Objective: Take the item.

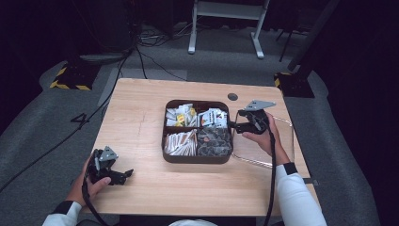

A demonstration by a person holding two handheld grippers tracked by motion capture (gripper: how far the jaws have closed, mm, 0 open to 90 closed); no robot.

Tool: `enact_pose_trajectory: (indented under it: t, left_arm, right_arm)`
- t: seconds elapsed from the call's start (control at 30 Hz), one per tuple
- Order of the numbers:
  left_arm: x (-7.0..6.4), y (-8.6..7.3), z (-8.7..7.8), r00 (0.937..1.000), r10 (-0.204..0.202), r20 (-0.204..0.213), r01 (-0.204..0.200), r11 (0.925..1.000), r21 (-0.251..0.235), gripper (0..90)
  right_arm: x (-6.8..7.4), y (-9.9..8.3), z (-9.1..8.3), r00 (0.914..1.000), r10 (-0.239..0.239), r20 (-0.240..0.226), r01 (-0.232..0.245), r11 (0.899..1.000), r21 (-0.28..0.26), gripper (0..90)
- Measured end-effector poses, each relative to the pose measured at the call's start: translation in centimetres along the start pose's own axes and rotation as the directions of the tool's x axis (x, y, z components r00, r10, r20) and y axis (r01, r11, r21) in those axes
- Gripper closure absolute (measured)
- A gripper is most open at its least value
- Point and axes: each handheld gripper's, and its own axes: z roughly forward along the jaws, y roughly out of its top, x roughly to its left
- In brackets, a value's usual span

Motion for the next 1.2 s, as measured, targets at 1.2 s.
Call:
enact_pose_trajectory:
  t: [1.2]
  left_arm:
    - [0.0, 0.0, 0.0, 1.0000, 0.000, -0.001, 0.000, 1.0000, -0.002, 0.3]
  right_arm:
    - [1.4, 3.2, 10.2, 0.9993, 0.036, -0.006, -0.034, 0.978, 0.204, 28.3]
